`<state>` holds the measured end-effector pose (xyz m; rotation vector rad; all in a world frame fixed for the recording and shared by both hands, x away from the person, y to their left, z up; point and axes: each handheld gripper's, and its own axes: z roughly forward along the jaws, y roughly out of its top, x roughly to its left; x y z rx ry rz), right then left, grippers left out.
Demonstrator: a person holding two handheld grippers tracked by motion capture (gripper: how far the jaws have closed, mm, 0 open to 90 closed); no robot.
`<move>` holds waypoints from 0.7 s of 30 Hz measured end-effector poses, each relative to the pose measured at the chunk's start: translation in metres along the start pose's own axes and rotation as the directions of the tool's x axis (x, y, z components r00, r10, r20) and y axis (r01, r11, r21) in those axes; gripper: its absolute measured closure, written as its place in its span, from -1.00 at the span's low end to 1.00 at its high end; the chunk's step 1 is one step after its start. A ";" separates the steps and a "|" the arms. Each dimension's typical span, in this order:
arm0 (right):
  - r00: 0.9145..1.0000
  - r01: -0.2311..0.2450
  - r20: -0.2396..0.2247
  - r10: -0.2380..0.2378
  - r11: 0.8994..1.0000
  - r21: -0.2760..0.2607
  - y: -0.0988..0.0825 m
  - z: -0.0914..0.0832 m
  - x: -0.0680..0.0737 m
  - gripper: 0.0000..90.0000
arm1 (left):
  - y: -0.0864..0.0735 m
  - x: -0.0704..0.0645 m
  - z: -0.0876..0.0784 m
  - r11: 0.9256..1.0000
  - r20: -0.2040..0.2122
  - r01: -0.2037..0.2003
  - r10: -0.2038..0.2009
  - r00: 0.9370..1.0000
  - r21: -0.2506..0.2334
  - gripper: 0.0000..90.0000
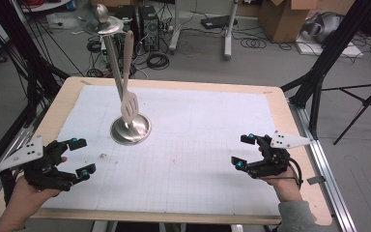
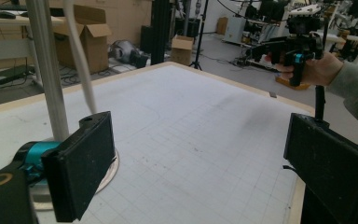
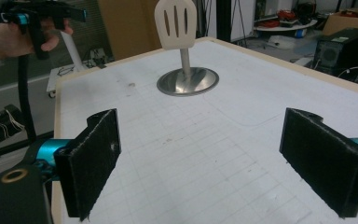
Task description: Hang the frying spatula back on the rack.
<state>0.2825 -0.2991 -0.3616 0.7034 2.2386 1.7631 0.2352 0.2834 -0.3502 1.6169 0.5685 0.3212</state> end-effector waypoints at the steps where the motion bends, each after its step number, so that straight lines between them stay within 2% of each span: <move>1: 1.000 -0.002 0.004 0.002 1.000 -0.001 -0.002 -0.002 0.001 -0.75 | 0.000 0.000 0.000 1.000 0.000 -0.001 0.001 1.000 0.001 -0.80; 9: 0.999 -0.020 0.031 0.021 1.000 -0.017 -0.015 -0.022 0.003 -0.75 | 0.001 0.000 0.000 1.000 0.004 0.000 0.000 1.000 -0.004 -0.80; 15: 0.999 -0.016 0.033 0.017 0.999 -0.036 -0.023 -0.038 0.006 -0.75 | 0.001 0.000 0.002 1.000 0.008 -0.003 0.003 1.000 -0.006 -0.80; 21: 0.999 -0.008 0.048 0.010 0.999 -0.048 -0.028 -0.046 0.007 -0.75 | 0.001 0.000 0.004 1.000 0.013 -0.005 0.005 1.000 -0.007 -0.80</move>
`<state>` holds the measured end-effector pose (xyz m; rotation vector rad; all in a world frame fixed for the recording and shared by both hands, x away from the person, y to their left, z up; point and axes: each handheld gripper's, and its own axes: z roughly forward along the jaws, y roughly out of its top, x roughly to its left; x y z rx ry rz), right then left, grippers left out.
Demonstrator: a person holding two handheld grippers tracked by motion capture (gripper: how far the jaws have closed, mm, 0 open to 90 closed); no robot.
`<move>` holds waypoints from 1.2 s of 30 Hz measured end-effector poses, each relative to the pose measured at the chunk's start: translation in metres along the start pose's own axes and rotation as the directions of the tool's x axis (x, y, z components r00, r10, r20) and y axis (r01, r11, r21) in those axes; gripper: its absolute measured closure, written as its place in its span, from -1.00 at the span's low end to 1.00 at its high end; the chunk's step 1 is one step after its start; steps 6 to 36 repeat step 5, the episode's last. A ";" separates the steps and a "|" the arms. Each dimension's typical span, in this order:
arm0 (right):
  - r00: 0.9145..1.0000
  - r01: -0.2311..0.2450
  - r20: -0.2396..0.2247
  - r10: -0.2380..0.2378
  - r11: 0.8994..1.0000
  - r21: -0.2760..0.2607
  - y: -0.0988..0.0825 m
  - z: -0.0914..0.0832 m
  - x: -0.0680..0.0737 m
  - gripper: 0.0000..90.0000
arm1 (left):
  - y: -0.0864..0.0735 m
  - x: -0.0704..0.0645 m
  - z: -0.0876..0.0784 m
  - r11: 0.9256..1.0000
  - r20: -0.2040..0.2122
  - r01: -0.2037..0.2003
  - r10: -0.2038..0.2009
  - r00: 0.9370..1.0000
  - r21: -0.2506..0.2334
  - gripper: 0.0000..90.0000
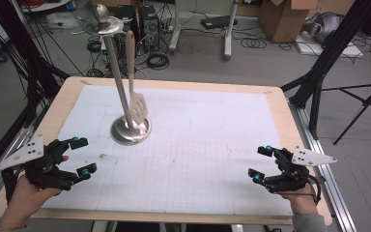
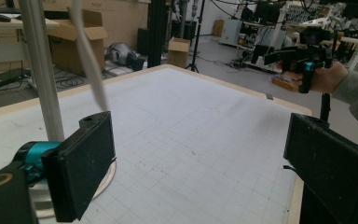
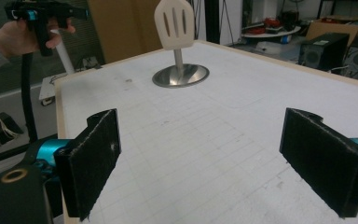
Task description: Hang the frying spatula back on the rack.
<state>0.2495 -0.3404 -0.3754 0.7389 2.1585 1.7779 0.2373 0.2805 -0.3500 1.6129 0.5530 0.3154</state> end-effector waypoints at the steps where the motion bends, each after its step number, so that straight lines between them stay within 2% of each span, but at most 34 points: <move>1: 1.000 0.004 0.003 -0.004 1.000 -0.010 0.000 -0.001 0.000 -0.75 | -0.001 0.000 0.001 1.000 0.004 0.003 -0.003 1.000 0.000 -0.80; 5: 1.000 0.031 0.005 -0.031 0.998 -0.061 0.004 -0.003 0.003 -0.75 | -0.002 0.001 0.004 1.000 0.010 0.012 -0.012 1.000 0.003 -0.80; 36: 1.000 0.031 0.005 -0.031 0.998 -0.061 0.004 -0.003 0.003 -0.75 | -0.002 0.001 0.004 1.000 0.010 0.012 -0.012 1.000 0.003 -0.80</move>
